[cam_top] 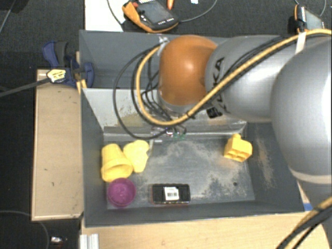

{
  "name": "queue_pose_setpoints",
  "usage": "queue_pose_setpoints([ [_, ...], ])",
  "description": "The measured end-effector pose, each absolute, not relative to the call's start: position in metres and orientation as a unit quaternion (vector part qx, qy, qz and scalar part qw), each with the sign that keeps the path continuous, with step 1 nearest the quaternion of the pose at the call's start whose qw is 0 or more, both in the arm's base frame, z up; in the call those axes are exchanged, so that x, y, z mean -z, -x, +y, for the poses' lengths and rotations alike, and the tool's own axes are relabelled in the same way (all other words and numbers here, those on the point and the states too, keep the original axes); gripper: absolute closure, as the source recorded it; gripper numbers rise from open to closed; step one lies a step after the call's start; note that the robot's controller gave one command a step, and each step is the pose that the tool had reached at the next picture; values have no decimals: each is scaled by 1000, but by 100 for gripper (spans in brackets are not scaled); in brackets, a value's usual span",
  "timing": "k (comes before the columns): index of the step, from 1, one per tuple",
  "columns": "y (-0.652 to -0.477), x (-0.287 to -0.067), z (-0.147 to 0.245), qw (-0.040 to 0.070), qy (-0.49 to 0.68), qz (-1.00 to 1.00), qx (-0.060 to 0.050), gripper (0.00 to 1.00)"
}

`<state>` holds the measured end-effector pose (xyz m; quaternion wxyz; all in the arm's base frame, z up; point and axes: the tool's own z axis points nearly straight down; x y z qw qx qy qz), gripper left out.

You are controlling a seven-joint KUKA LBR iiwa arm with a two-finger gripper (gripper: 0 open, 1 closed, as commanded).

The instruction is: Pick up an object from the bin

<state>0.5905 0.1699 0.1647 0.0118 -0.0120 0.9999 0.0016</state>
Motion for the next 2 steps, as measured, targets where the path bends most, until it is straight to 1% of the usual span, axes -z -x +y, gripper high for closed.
queue_pose_setpoints([
  [1, -579, -100, 183, 4, 162, 987, -2, 0],
  [2, -581, -70, 191, 12, 217, 976, 0, 0],
])
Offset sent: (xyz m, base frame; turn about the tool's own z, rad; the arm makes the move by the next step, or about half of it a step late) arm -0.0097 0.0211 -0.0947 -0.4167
